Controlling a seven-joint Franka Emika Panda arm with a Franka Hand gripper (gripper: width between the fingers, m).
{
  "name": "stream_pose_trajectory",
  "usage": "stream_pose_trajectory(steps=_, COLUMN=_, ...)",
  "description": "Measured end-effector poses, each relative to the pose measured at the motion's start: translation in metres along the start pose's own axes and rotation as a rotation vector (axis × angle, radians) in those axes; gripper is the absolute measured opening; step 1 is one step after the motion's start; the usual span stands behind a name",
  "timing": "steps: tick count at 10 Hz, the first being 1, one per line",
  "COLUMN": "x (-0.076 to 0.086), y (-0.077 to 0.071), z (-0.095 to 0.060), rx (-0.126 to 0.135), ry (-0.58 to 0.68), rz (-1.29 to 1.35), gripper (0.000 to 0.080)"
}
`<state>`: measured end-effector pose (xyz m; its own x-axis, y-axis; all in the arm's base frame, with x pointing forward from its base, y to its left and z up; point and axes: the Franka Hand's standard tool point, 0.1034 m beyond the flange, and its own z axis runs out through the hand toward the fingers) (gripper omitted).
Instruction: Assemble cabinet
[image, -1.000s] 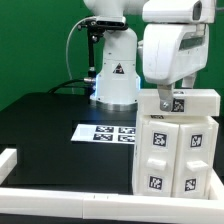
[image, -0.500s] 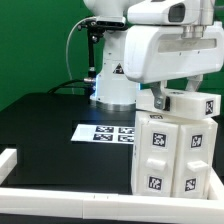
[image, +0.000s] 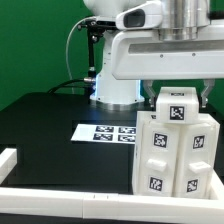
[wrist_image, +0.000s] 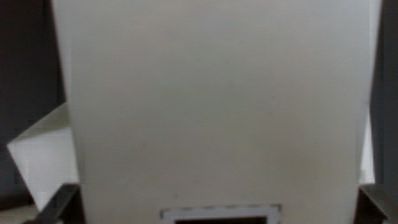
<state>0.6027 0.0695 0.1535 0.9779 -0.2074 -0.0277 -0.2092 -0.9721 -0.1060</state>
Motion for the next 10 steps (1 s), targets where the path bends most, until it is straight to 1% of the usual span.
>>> stream_pose_trajectory(steps=2, x=-0.002, y=-0.001, z=0.002, rx=-0.001, ry=-0.002, rz=0.179, gripper=0.0544)
stream_pose_trajectory(steps=3, x=-0.002, y=0.001, z=0.003, rx=-0.004, ry=-0.003, rz=0.318, gripper=0.0544)
stream_pose_trajectory(steps=4, x=-0.003, y=0.003, z=0.002, rx=-0.005, ry=0.000, rz=0.500, gripper=0.0544)
stream_pose_trajectory(steps=5, x=-0.006, y=0.002, z=0.003, rx=-0.008, ry=0.001, rz=0.700, gripper=0.0544)
stream_pose_trajectory(steps=6, x=-0.010, y=-0.005, z=0.004, rx=-0.008, ry=-0.003, rz=0.876, gripper=0.0544)
stream_pose_trajectory(steps=7, x=-0.009, y=-0.009, z=0.006, rx=0.028, ry=0.001, rz=1.085, gripper=0.0544)
stream_pose_trajectory(steps=8, x=-0.009, y=-0.009, z=0.008, rx=0.044, ry=0.003, rz=1.183, gripper=0.0542)
stream_pose_trajectory(steps=10, x=-0.009, y=-0.009, z=0.008, rx=0.044, ry=0.003, rz=1.196, gripper=0.0542)
